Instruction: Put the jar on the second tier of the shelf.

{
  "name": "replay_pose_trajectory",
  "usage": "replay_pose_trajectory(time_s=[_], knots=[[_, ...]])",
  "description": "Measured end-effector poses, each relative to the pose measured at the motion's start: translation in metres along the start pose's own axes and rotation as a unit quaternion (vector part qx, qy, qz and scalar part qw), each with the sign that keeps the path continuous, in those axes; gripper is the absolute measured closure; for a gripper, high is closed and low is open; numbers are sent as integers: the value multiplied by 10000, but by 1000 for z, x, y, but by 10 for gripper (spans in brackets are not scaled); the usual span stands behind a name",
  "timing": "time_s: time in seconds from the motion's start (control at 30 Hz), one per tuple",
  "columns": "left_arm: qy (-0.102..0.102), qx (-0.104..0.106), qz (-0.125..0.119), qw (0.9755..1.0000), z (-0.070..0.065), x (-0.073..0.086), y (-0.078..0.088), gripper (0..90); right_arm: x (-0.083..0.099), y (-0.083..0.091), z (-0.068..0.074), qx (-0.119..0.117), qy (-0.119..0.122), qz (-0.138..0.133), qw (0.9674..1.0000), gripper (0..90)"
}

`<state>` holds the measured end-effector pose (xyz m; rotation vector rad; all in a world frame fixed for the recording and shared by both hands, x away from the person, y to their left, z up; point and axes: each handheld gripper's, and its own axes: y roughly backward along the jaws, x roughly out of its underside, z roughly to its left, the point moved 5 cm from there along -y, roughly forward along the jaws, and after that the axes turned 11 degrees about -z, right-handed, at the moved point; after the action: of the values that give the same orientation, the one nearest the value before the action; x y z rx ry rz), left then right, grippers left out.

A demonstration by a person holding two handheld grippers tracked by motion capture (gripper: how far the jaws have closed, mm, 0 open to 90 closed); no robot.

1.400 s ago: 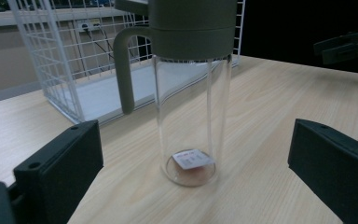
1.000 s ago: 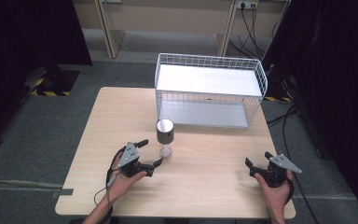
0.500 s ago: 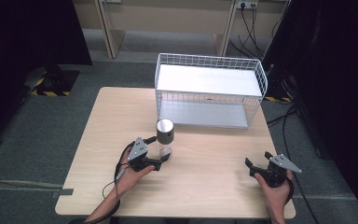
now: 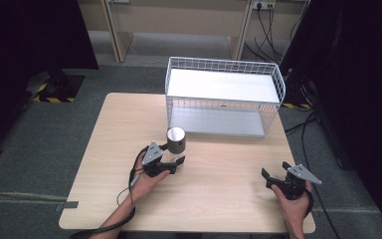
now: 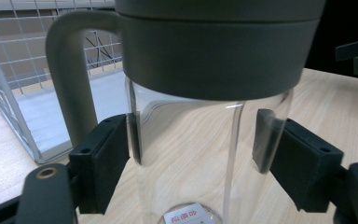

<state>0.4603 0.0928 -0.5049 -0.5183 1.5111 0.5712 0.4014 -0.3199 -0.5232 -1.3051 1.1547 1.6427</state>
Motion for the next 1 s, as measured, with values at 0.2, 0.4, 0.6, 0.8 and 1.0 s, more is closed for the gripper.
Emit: replay_pose_trajectory(time_s=[0.2,0.4,0.6,0.8,1.0], knots=[[2,44,-76,10000,-1,1,-2,298,0,0,0,1,-8,-7,10000,72],[5,10,-104,9999,-2,1,-2,301,0,0,0,2,-9,-8,10000,72],[-48,1,-67,10000,-3,0,-2,302,0,0,0,-1,-12,-4,10000,72],[-94,46,-158,9998,-5,-11,-2,302,0,0,0,4,-18,-5,10000,72],[-164,75,-234,9996,-6,-23,-2,302,0,0,0,5,-17,-10,10000,72]])
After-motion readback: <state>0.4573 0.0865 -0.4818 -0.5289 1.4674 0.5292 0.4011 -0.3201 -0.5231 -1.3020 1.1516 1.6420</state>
